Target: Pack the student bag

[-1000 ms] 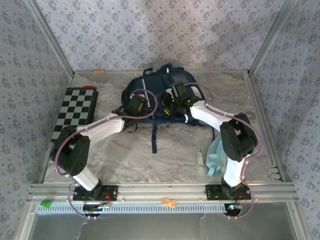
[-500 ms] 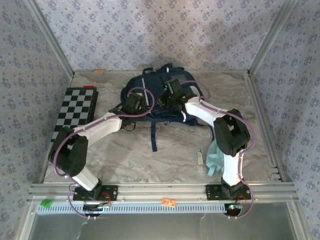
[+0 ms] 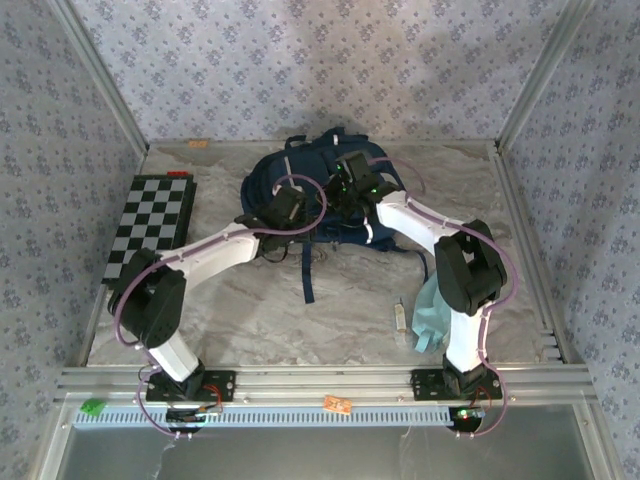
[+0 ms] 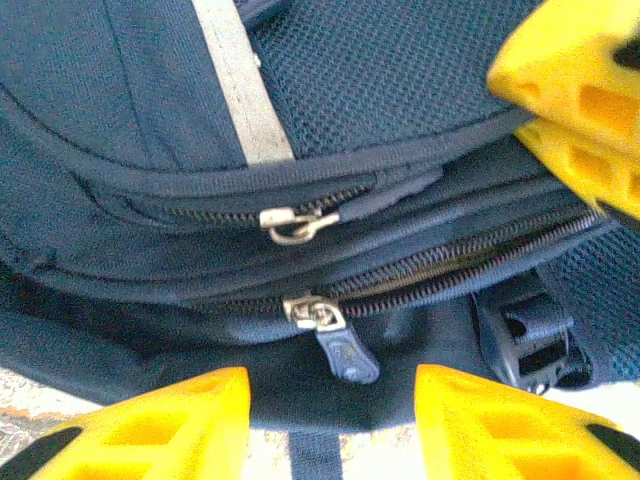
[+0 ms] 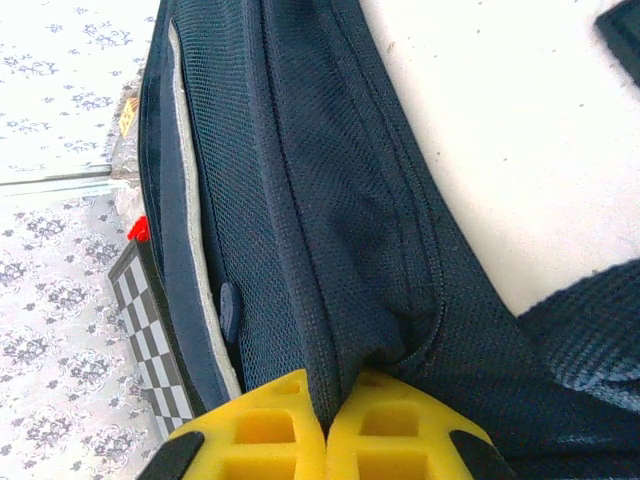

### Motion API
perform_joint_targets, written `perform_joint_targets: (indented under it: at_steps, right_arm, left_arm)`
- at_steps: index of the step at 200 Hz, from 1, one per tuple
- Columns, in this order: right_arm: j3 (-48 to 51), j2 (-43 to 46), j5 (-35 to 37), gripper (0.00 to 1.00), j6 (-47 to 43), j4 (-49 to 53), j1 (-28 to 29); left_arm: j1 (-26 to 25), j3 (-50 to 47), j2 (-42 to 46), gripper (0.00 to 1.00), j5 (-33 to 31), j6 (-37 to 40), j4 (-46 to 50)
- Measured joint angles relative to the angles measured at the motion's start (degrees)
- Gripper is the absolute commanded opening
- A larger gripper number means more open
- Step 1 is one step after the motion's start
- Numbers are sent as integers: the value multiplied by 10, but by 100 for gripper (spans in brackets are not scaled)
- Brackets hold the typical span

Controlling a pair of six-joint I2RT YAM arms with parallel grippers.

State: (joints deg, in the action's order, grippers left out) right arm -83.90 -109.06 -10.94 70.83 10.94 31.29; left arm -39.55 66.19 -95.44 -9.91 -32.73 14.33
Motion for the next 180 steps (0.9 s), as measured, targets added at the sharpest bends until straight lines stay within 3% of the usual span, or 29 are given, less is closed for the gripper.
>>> perform_joint_targets:
  at_steps: [67, 129, 180]
  right_arm:
    - [0, 0, -4, 0, 3, 0, -1]
    - [0, 0, -4, 0, 6, -5, 3]
    - [0, 0, -3, 0, 8, -9, 3]
  left_arm:
    - [-9, 33, -45, 37, -10, -37, 7]
    - [-11, 67, -93, 25, -63, -68, 10]
    - [-2, 71, -99, 0, -77, -74, 12]
